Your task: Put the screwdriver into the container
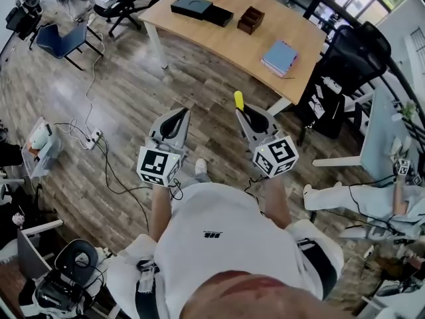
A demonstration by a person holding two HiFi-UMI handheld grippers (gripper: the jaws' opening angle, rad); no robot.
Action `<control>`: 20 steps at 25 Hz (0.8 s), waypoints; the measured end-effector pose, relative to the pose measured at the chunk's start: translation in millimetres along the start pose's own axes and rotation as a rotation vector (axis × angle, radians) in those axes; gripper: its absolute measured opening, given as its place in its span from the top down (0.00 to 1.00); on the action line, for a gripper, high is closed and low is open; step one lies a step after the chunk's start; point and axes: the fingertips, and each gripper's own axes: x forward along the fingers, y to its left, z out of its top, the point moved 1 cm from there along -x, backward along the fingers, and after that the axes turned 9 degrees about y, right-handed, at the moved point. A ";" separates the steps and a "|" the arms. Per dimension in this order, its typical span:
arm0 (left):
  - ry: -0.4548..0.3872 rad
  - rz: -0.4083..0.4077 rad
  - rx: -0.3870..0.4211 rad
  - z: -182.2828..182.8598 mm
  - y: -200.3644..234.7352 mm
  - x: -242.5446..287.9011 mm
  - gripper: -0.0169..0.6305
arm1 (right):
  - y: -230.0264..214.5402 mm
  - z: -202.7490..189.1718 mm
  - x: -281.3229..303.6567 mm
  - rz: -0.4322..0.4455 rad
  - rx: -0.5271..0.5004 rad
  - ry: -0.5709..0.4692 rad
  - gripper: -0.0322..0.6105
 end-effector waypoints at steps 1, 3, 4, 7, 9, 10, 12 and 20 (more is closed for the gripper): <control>-0.001 -0.005 0.001 1.7 7.7 4.2 0.95 | -2.4 3.3 8.0 -0.004 0.000 0.000 0.86; 0.000 -0.012 0.002 3.9 23.9 14.0 0.95 | -7.8 8.6 24.2 -0.009 0.003 -0.001 0.86; 0.001 -0.016 0.003 4.9 32.0 19.8 0.95 | -10.9 10.7 32.2 -0.012 0.007 -0.001 0.86; 0.008 -0.031 0.004 7.8 52.0 37.1 0.95 | -20.6 16.1 52.4 -0.022 0.015 0.005 0.86; 0.007 -0.044 0.004 10.0 61.1 46.6 0.95 | -27.1 19.8 63.1 -0.034 0.012 0.011 0.86; 0.006 -0.052 0.004 10.4 64.8 50.9 0.95 | -30.1 21.3 67.4 -0.044 0.005 0.015 0.86; 0.007 -0.064 0.002 9.3 72.3 58.2 0.95 | -34.8 23.4 75.5 -0.063 -0.006 0.017 0.86; 0.021 -0.097 0.006 9.0 94.2 93.1 0.95 | -56.6 22.3 103.9 -0.068 0.037 0.018 0.86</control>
